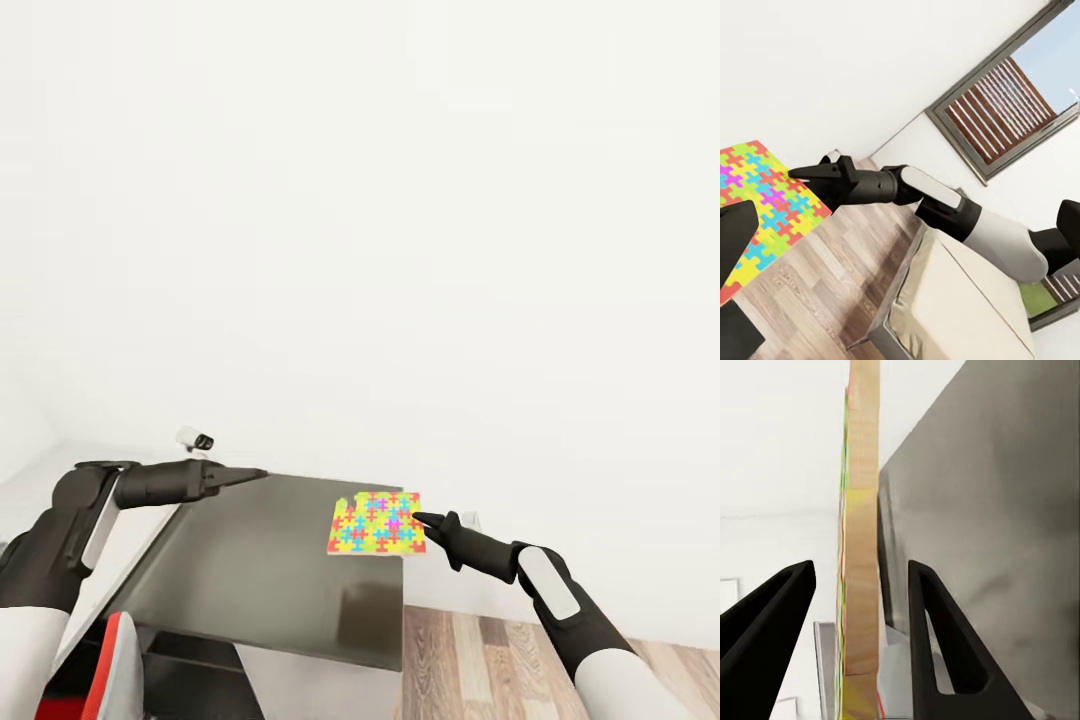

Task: Put all the toys in the child's room - the three board games (two on the bed and one on the table), the two jigsaw puzzles on the table, and the tennis ball on the table - inside the toy box on the table in the child's room.

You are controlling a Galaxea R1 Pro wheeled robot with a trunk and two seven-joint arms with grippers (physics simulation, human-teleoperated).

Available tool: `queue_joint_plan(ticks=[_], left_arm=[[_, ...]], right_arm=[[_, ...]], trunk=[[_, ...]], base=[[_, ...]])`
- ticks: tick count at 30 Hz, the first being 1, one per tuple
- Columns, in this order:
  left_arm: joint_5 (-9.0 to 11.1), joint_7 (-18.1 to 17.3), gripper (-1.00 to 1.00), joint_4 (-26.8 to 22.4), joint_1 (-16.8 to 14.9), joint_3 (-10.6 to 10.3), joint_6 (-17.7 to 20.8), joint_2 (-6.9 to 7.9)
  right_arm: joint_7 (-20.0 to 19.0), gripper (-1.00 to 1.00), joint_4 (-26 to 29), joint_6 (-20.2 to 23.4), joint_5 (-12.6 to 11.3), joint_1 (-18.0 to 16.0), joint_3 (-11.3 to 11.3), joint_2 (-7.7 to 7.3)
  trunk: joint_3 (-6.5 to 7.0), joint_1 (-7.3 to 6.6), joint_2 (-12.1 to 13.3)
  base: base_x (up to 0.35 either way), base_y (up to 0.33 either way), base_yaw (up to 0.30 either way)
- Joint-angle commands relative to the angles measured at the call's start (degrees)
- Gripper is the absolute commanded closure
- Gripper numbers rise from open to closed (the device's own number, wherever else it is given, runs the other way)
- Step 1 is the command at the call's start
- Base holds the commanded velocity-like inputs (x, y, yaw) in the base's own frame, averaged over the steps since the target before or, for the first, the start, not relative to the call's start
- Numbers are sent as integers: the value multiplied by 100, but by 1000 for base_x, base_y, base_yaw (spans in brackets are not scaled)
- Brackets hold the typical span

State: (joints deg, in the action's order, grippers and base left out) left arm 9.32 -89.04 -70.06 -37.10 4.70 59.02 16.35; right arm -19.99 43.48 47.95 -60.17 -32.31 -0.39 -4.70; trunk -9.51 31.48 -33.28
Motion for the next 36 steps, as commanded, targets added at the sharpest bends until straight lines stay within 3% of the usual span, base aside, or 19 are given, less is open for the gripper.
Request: queue_joint_plan(ticks=[1, 12, 23, 36], left_arm=[[-5, -23, -100, 1, -5, -8, 62, 0], [-9, -25, -100, 1, -4, -27, 40, -5], [-9, -25, -100, 1, -1, -31, 39, -9], [0, -25, -100, 1, 0, -13, 37, -1]], right_arm=[[-22, 100, -2, 22, 11, -3, -5, 0], [-22, 100, 2, 22, 5, -3, -5, -5], [-27, 100, 2, 29, 2, -3, -5, -11], [-22, 100, 15, 22, -1, -3, -5, -4]], trunk=[[-9, 1, -7], [-9, 1, -7], [-9, 1, -7], [-9, 1, -7]], base=[[-3, 0, 291], [-1, -2, 291], [0, -215, 291], [0, -17, 291]])
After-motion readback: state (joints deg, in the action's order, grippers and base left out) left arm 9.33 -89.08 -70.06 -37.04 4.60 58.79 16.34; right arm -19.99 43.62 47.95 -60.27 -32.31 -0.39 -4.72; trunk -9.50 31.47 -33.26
